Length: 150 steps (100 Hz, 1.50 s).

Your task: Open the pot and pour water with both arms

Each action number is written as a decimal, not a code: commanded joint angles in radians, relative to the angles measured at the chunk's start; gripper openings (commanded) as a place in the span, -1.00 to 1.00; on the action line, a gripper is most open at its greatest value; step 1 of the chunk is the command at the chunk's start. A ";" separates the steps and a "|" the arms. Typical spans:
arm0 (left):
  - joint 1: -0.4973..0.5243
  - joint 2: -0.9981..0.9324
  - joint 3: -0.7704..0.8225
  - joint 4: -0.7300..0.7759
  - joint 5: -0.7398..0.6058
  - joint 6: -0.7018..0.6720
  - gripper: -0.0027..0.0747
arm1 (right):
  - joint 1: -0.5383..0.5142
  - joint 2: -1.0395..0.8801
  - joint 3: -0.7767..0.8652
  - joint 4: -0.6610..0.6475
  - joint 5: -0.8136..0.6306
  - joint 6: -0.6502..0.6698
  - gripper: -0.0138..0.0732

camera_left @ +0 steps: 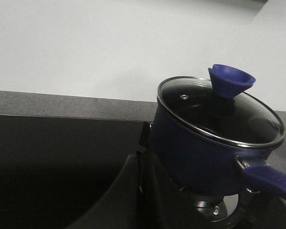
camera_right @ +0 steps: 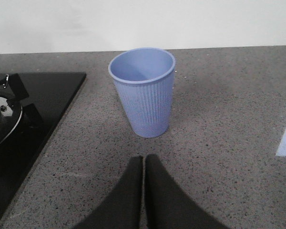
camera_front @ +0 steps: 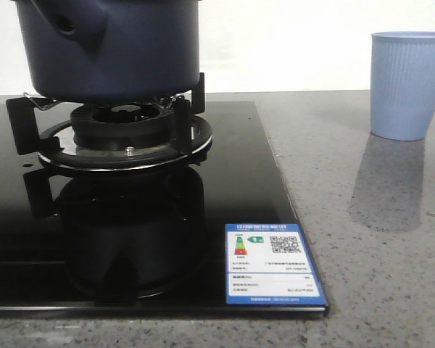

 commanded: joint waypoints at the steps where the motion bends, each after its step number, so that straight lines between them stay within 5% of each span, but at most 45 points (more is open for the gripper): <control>1: -0.028 0.038 -0.051 -0.009 -0.059 0.018 -0.97 | 0.005 0.029 -0.040 -0.004 -0.082 -0.019 -0.79; 13: -0.072 0.069 -0.076 -0.026 -0.077 0.038 -0.70 | 0.005 0.040 -0.040 -0.004 -0.098 -0.019 -0.61; 30: -0.160 0.127 -0.100 -0.026 -0.168 0.038 0.09 | 0.005 0.040 -0.040 -0.002 -0.131 -0.019 0.39; 39: -0.206 0.175 -0.112 -0.026 -0.200 0.038 0.30 | 0.005 0.040 -0.040 0.000 -0.139 -0.019 0.67; 76: -0.419 0.493 -0.214 0.051 -0.410 0.058 0.28 | 0.005 0.040 -0.040 0.005 -0.143 -0.019 0.65; 114: -0.385 0.727 -0.368 0.074 -0.465 0.058 0.65 | 0.005 0.040 -0.040 0.005 -0.145 -0.019 0.65; 150: -0.387 0.785 -0.415 0.075 -0.480 0.058 0.66 | 0.005 0.040 -0.040 0.014 -0.145 -0.019 0.65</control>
